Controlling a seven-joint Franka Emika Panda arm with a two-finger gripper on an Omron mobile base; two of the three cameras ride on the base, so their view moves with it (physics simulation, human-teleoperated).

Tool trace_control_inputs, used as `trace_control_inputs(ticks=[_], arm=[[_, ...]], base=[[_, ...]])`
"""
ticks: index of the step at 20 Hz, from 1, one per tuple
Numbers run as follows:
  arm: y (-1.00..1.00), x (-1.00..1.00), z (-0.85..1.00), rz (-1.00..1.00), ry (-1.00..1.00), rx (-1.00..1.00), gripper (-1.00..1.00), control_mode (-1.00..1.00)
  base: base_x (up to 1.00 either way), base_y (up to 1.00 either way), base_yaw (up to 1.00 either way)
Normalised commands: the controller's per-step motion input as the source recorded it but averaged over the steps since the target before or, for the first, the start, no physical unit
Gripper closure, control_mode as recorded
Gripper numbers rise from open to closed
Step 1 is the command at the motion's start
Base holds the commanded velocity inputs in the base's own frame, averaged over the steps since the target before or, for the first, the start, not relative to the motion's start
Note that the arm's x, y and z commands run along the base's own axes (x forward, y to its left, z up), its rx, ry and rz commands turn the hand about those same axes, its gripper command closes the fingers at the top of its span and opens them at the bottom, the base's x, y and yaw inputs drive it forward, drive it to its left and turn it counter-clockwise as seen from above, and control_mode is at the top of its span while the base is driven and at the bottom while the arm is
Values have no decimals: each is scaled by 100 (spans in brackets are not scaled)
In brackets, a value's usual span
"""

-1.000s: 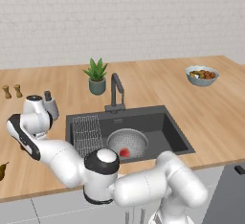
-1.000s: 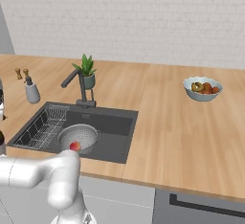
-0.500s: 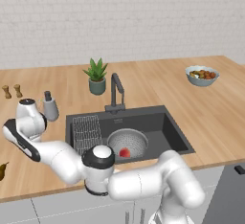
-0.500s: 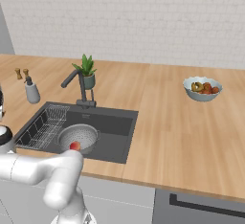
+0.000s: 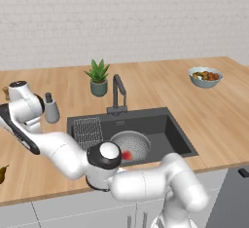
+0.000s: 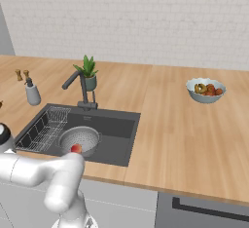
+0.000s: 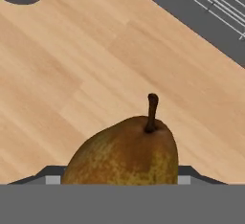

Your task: Put the colander in the sink, put the pear, peach, pear in the colander, and turn on the sink faucet and pour water over the colander.

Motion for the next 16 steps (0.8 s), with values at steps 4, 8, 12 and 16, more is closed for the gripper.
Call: trace_control_inputs(ticks=[4,8,12,16], arm=[[-100,-84,56,-15,-19,-2,100,-100],[-100,-80,32,-17,-15,0,100,-100],[-100,-95,31,-9,-15,0,100,-100],[-100,-77,39,0,-8,4,100,-100]], base=[[0,0,0],[0,0,0],[0,0,0],[0,0,0]])
